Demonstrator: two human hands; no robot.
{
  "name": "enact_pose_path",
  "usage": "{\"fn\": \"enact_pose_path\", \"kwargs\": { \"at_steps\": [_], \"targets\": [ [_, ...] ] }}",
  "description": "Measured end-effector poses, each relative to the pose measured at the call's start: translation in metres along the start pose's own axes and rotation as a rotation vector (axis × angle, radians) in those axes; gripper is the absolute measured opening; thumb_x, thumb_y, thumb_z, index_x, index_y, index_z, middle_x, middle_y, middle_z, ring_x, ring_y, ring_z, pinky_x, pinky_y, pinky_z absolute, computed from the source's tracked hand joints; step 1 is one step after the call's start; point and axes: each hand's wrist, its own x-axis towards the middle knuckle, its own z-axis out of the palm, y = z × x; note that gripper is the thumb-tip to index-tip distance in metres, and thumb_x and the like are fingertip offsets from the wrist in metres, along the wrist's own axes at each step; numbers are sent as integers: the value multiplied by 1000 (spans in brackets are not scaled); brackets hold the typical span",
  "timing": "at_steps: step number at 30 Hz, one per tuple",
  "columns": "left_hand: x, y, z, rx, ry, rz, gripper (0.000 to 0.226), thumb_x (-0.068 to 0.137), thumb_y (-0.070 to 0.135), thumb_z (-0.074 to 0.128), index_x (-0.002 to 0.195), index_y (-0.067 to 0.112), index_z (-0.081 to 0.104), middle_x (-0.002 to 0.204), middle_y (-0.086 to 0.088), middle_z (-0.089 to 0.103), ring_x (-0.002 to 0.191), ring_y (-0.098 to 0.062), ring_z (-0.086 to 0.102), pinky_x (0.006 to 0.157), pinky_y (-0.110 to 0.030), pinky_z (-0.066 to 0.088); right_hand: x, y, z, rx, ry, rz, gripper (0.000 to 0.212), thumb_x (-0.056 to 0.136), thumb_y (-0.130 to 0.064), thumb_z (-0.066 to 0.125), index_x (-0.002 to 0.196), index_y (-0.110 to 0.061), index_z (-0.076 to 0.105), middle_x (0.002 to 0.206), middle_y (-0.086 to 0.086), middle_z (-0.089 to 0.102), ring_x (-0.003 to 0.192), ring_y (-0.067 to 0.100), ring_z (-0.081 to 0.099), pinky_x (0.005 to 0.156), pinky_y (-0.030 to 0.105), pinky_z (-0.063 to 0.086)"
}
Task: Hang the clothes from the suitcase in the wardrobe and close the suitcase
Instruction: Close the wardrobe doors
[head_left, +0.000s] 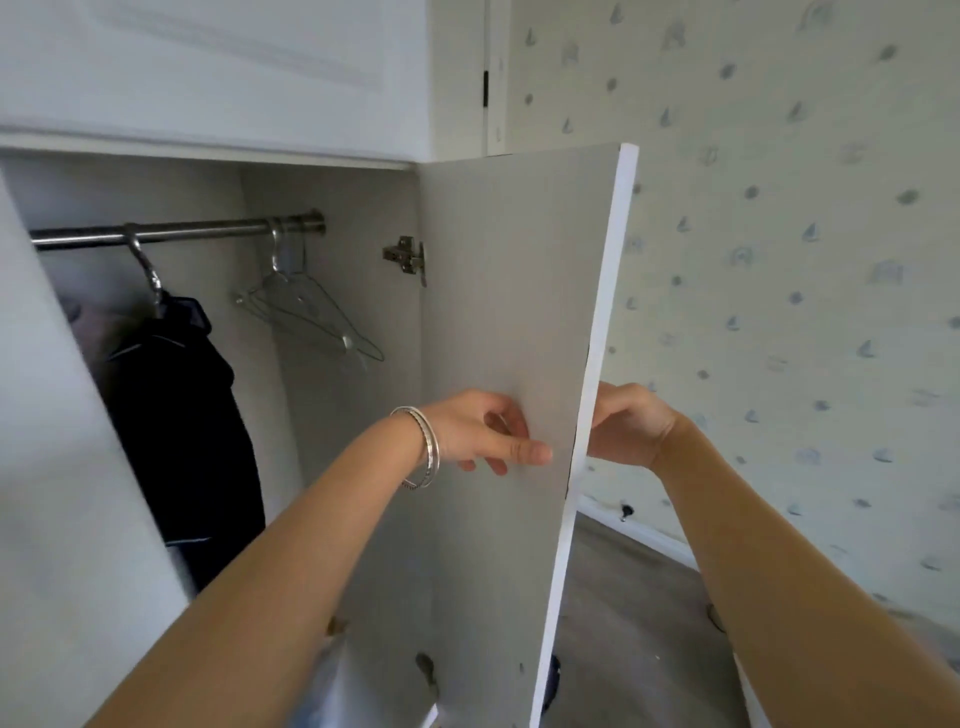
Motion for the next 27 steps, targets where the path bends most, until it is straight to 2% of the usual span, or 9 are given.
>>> {"fn": "enact_pose_path", "kwargs": {
  "at_steps": [2,5,6,8,10,12,17,23,27],
  "targets": [
    [-19,-7,-9,8,-1,-40,50,46,58,71,79,25,54,80,12,64,71,-7,67,70,-27,49,14,-4,9,-89,-17,58,73,65,-21,65,130,3,42,113,17,58,111,39,51,94,49,38],
    [-50,-26,-28,-3,21,-136,43,69,42,75,100,17,57,92,4,65,80,-12,67,83,-35,52,38,-15,28,-195,-19,147,98,56,-40,85,134,-2,39,128,25,53,117,40,53,103,49,43],
    [-65,-36,-37,-21,45,-191,45,75,38,71,110,14,56,96,3,65,82,-13,67,86,-36,52,51,-20,40,-258,-20,166,96,55,-43,86,130,-2,43,125,23,55,114,37,56,103,47,45],
    [-90,-52,-50,-71,100,-271,43,79,34,66,116,13,53,99,0,66,88,-17,67,90,-39,51,71,-28,60,-369,33,178,61,67,-38,80,112,-7,53,108,13,64,100,26,65,100,43,49],
    [-122,-71,-64,-147,209,-319,33,82,33,63,107,14,56,96,-3,67,90,-21,67,89,-38,51,96,-31,84,-444,68,165,39,78,-32,72,106,-12,55,99,3,68,90,16,70,93,36,53],
    [-146,-84,-75,-185,337,-343,23,82,35,62,93,15,59,89,-5,68,85,-21,68,81,-34,53,118,-27,102,-442,116,141,43,77,-35,72,109,-11,55,94,-2,71,86,12,72,84,29,56],
    [-171,-104,-84,-162,613,-335,27,83,38,62,75,12,59,73,-2,71,60,-12,69,60,-24,52,152,-17,138,-414,277,35,48,75,-39,74,108,-9,56,83,-7,70,69,1,71,78,28,54],
    [-180,-117,-84,-204,744,-318,34,93,29,49,66,11,59,51,3,68,45,-9,65,52,-20,48,176,-17,168,-412,391,-48,42,79,-35,72,104,-7,55,89,2,68,69,11,69,68,26,51],
    [-179,-119,-86,-279,839,-343,31,95,19,42,69,11,57,64,0,68,54,-12,66,57,-23,47,193,-16,188,-374,448,-78,31,84,-29,68,99,-8,52,82,6,69,78,23,72,74,34,54]
  ]
}}
